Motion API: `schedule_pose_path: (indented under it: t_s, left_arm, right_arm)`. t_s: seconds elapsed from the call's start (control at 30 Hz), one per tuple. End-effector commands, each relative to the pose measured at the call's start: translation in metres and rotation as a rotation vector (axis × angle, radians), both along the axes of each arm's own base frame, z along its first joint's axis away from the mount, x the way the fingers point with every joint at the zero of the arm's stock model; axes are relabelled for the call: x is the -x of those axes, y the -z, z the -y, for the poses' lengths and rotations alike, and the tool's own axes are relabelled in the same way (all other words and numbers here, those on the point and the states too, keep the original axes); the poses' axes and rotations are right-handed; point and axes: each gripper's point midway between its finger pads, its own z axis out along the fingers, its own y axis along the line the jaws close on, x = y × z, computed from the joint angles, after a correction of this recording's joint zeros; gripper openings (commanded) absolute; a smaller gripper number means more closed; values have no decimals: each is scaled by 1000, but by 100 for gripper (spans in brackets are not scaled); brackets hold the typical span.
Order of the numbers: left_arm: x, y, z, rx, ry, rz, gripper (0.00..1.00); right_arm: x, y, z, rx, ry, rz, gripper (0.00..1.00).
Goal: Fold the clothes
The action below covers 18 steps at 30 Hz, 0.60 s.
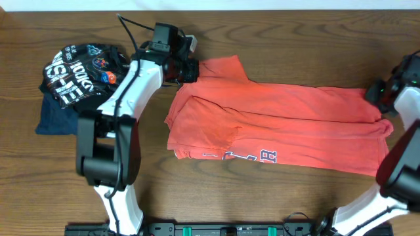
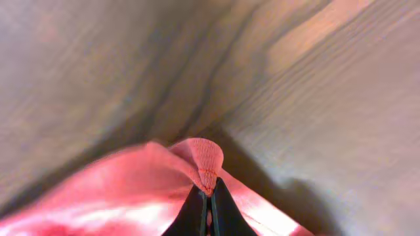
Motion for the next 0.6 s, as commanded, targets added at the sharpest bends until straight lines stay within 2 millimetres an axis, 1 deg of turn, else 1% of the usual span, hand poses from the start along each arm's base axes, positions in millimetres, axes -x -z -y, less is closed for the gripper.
schedule_pose_path:
  t_s: [0.0,0.1,0.17,0.27,0.3,0.47,0.57]
  left_arm:
    - [8,-30,-9,4,-21,22,6]
    - [22,-35,-15,-5,-29,-22,6]
    - [34,-39,-20,-12,-35,-57,6]
    - [53,-48,-29,-22,-47,-108,6]
    - [56,-49,-30,-23,-48,-114,6]
    - [82,-61,-37,-36,-45,-167,6]
    - [96,-64,-39,-44,-45,-212,6]
  right_arm:
    - [7,-52,14,70,38,61,2]
    - [30,-61,11,62,58,12,3]
    - [48,-59,10,57,76,-55,3]
    - [82,-48,7,34,103,-190,4]
    - [87,-47,6,30,108,-210,4]
    - [112,-42,6,-8,135,-295,6]
    - [129,-39,6,-39,165,-340,6]
